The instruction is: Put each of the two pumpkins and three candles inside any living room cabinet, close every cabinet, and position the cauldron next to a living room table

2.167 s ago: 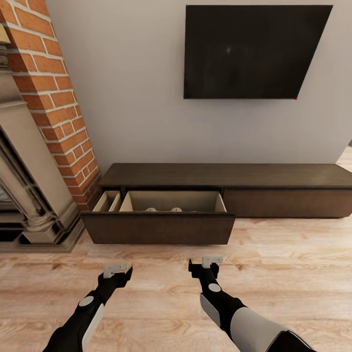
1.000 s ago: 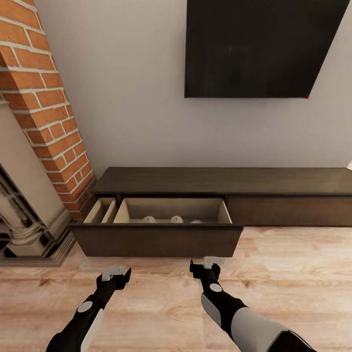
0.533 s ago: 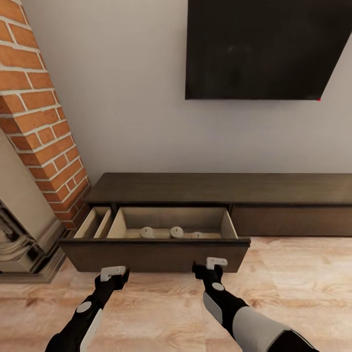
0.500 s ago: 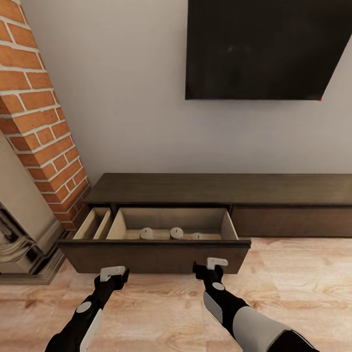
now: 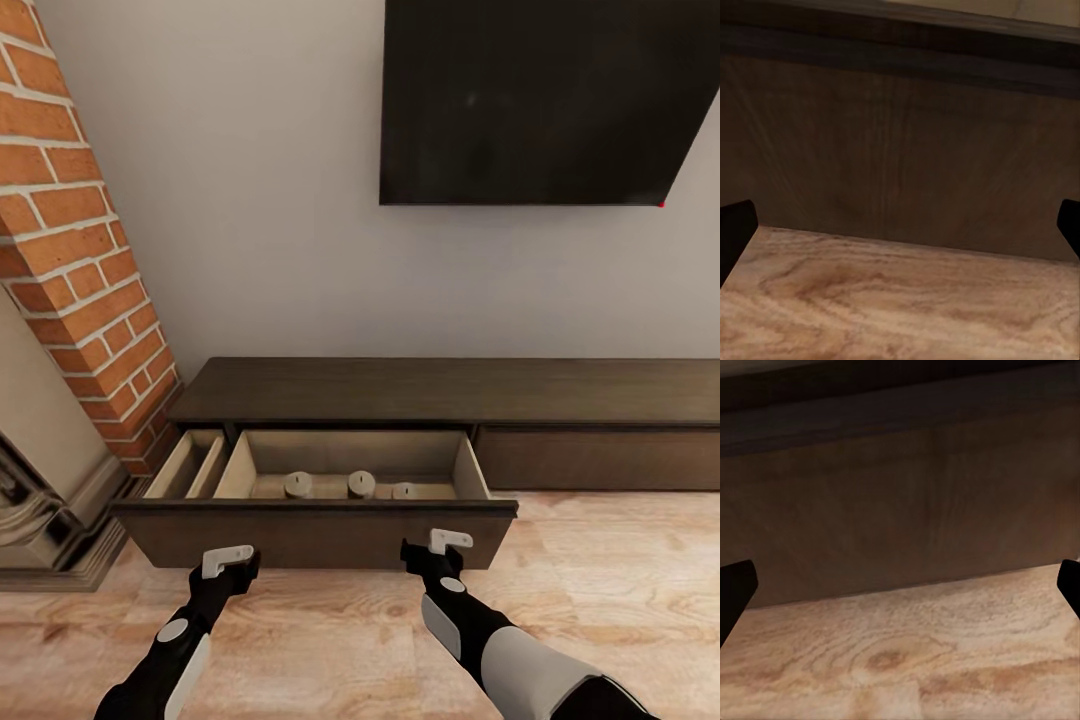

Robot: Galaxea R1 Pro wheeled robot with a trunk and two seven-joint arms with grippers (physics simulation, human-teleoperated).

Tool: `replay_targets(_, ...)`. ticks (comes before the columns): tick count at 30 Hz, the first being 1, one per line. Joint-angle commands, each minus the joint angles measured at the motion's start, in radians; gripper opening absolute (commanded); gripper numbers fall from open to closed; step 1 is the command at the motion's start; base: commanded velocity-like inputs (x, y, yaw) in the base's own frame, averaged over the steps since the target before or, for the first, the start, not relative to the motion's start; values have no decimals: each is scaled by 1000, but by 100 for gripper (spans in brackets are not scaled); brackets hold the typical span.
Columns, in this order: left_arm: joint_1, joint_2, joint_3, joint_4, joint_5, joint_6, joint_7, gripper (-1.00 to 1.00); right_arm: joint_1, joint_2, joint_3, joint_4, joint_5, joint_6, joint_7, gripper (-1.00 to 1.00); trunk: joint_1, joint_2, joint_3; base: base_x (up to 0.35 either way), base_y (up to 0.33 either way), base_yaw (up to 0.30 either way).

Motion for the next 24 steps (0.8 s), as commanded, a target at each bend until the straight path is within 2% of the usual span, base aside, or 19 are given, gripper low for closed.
replay_targets(1,0,0,0,0,0,0,0,100,0,0,1,0,1,0,0,100,0,0,0,1,0,0)
replay_targets(9,0,0,0,0,1,9,1,100,2,-7,10,6,14,-17,1,100,31,-56,-25,0,0,0)
replay_targets(16,0,0,-3,0,0,17,1,100,3,-19,17,68,22,-159,8,100,57,-105,-47,0,0,0)
replay_targets(19,0,0,-3,0,-1,18,-1,100,3,-22,18,76,23,-184,24,100,69,-126,-56,0,0,0)
replay_targets(21,0,0,-3,0,-2,19,-3,100,3,-24,18,78,34,-191,37,100,77,-140,-63,0,0,0)
replay_targets(24,0,1,-4,0,-2,20,-4,100,4,-26,19,80,73,-196,46,100,88,-161,-72,0,0,0)
